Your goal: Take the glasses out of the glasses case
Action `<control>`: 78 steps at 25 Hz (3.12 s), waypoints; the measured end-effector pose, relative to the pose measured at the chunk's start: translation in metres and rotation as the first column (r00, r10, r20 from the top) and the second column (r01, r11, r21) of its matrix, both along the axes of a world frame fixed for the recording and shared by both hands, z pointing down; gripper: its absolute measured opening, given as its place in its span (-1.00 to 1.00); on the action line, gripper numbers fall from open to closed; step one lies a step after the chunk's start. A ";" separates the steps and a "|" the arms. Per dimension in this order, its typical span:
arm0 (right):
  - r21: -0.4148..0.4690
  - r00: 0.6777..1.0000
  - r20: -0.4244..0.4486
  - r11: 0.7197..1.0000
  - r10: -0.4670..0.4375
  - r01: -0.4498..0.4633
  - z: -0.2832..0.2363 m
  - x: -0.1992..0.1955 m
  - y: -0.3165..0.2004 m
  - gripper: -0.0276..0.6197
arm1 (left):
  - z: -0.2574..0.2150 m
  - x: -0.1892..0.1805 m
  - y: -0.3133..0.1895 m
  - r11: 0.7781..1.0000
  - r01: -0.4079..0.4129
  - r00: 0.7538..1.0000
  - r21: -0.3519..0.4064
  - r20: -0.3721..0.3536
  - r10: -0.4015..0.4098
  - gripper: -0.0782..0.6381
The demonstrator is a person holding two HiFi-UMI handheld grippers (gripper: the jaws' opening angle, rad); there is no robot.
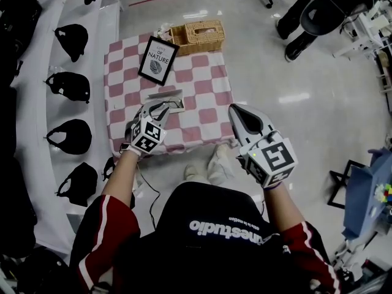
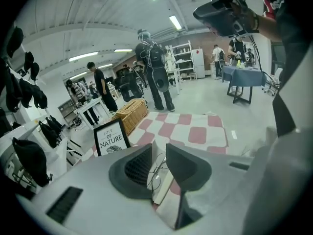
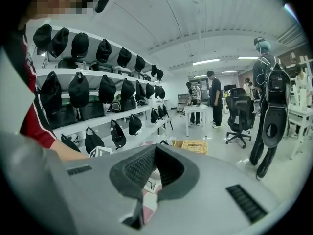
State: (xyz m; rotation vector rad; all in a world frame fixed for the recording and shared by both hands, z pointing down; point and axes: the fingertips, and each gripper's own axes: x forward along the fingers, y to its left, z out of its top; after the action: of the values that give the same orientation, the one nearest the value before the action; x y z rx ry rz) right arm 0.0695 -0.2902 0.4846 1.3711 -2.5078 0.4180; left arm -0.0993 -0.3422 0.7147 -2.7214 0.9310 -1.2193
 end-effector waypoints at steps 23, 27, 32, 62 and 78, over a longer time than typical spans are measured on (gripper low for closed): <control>-0.098 0.999 -0.038 0.995 0.012 -0.016 0.045 0.013 0.000 -0.91 | 0.098 0.002 -0.039 0.992 -0.019 0.990 -0.126 0.136 0.037 -0.53; -0.116 0.999 -0.037 0.993 0.014 -0.018 0.051 0.016 -0.001 -0.91 | 0.113 -0.004 -0.045 0.988 -0.039 0.977 -0.149 0.202 0.069 -0.53; -0.135 0.999 -0.038 0.991 -0.001 -0.004 0.060 0.014 0.000 -0.91 | 0.129 -0.003 -0.044 0.980 -0.094 0.958 -0.176 0.253 0.137 -0.53; -0.151 1.000 -0.024 0.988 -0.002 -0.001 0.062 0.017 0.003 -0.91 | 0.147 -0.009 -0.031 0.958 -0.113 0.918 -0.263 0.341 0.202 -0.75; -0.151 1.000 -0.010 0.988 -0.019 0.018 0.053 0.008 0.015 -0.91 | 0.113 -0.006 -0.037 0.985 -0.102 0.936 -0.136 0.324 0.142 -0.75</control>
State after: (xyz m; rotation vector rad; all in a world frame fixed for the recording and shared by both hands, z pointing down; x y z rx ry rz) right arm 0.0779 -0.2749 0.5375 1.2881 -2.4231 0.5815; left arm -0.1051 -0.3794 0.8279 -2.4901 0.6594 -1.6845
